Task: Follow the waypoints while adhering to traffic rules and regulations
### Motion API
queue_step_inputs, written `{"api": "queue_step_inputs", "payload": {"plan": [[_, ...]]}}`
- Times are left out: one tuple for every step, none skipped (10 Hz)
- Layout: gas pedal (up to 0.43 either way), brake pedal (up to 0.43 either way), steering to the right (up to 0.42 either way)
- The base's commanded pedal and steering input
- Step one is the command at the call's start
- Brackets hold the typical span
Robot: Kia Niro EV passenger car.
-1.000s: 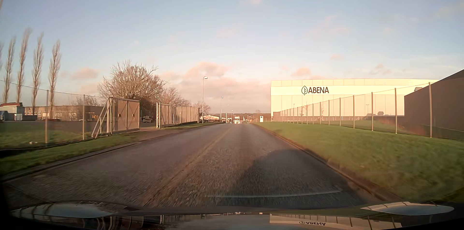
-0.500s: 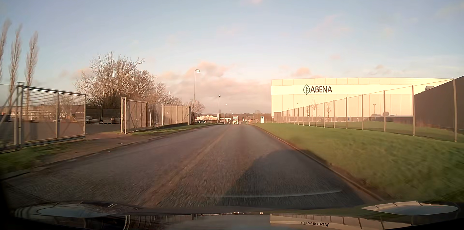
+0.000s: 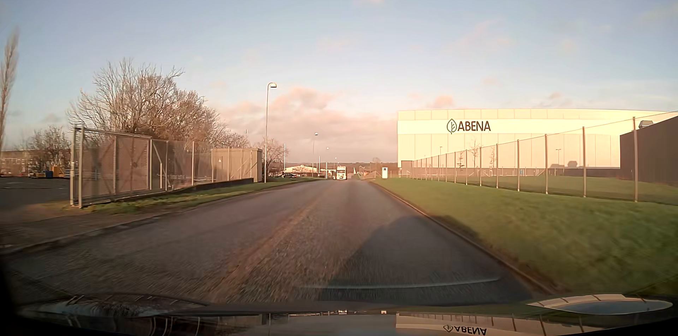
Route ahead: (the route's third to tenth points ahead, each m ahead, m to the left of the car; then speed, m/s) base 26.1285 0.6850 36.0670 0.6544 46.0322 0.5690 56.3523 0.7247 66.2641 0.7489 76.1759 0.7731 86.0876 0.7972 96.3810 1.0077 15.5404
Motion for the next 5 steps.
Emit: {"api": "queue_step_inputs", "payload": {"plan": [[0.157, 0.000, 0.001], [0.157, 0.000, 0.000], [0.157, 0.000, 0.000], [0.150, 0.000, 0.000], [0.150, 0.000, 0.000]]}}
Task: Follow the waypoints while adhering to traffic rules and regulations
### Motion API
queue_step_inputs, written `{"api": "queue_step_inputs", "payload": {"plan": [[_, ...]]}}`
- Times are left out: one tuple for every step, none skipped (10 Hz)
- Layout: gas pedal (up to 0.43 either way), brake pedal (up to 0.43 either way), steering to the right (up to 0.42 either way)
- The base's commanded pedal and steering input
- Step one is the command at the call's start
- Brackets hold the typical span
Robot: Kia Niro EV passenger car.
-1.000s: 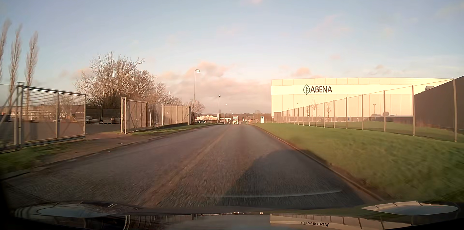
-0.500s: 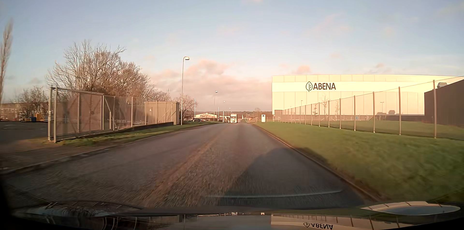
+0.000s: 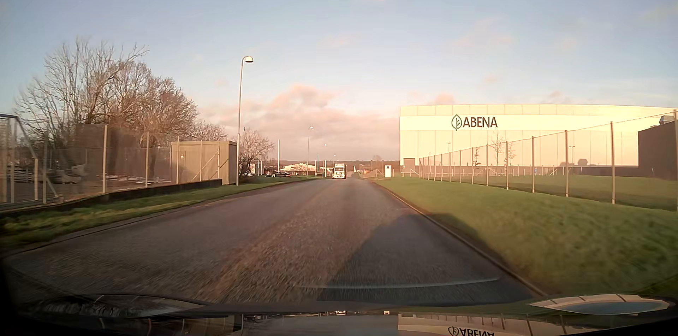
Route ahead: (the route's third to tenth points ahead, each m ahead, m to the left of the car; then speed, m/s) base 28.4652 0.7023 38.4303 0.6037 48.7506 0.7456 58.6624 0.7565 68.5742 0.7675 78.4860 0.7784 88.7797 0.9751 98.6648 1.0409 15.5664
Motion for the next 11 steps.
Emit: {"api": "queue_step_inputs", "payload": {"plan": [[0.150, 0.000, 0.000], [0.150, 0.000, 0.000], [0.150, 0.000, 0.000], [0.150, 0.000, -0.001], [0.150, 0.000, -0.002], [0.150, 0.000, -0.002], [0.150, 0.000, -0.002], [0.150, 0.000, 0.000], [0.150, 0.000, 0.000], [0.150, 0.000, 0.000], [0.150, 0.000, 0.000]]}}
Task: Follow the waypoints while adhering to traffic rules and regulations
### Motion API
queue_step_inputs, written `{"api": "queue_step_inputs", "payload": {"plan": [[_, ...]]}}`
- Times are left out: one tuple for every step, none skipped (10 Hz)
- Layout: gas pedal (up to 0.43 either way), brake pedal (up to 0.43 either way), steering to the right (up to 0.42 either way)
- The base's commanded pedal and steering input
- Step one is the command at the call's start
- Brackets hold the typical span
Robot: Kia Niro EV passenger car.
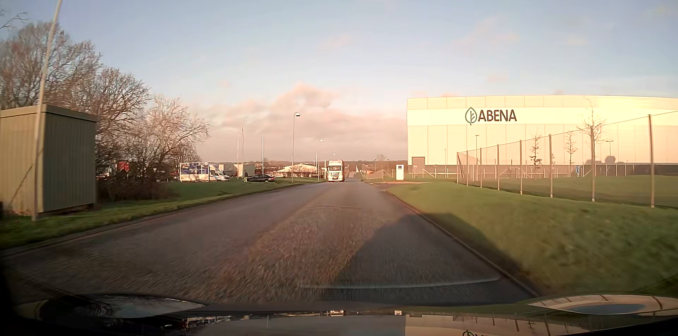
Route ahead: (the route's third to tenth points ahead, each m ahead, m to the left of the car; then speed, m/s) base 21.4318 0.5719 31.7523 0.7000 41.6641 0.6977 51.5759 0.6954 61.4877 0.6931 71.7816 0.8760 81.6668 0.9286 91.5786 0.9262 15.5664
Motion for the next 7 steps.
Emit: {"api": "queue_step_inputs", "payload": {"plan": [[0.150, 0.000, 0.000], [0.138, 0.000, 0.000], [0.130, 0.000, 0.001], [0.130, 0.000, 0.001], [0.130, 0.000, 0.001], [0.130, 0.000, 0.001], [0.130, 0.000, 0.001]]}}
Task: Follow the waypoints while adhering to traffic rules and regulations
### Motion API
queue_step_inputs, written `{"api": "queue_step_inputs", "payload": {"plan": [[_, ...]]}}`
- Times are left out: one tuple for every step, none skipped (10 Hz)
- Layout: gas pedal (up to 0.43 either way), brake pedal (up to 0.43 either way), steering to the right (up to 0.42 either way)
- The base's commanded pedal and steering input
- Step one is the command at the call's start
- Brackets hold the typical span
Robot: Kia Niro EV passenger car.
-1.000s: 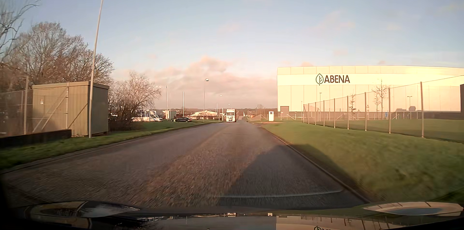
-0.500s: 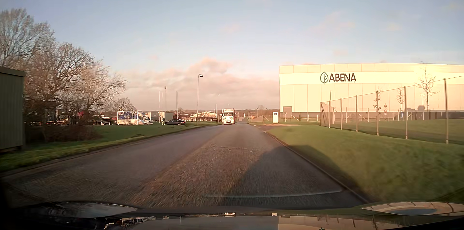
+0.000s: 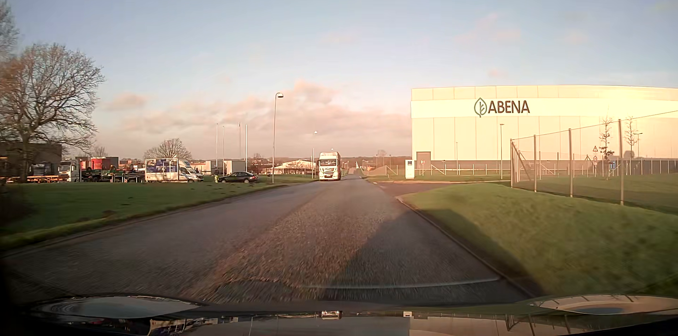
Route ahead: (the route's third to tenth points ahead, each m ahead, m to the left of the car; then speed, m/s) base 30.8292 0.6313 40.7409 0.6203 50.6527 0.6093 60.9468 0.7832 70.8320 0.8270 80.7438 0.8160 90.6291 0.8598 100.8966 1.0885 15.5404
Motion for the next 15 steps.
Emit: {"api": "queue_step_inputs", "payload": {"plan": [[0.130, 0.000, 0.001], [0.130, 0.000, 0.001], [0.118, 0.000, 0.001], [0.118, 0.000, 0.000], [0.118, 0.000, 0.000], [0.118, 0.000, 0.000], [0.118, 0.000, 0.000], [0.118, 0.000, 0.000], [0.118, 0.000, 0.000], [0.118, 0.000, -0.001], [0.118, 0.000, -0.002], [0.118, 0.000, -0.003], [0.118, 0.000, -0.003], [0.118, 0.000, -0.002], [0.118, 0.000, 0.000]]}}
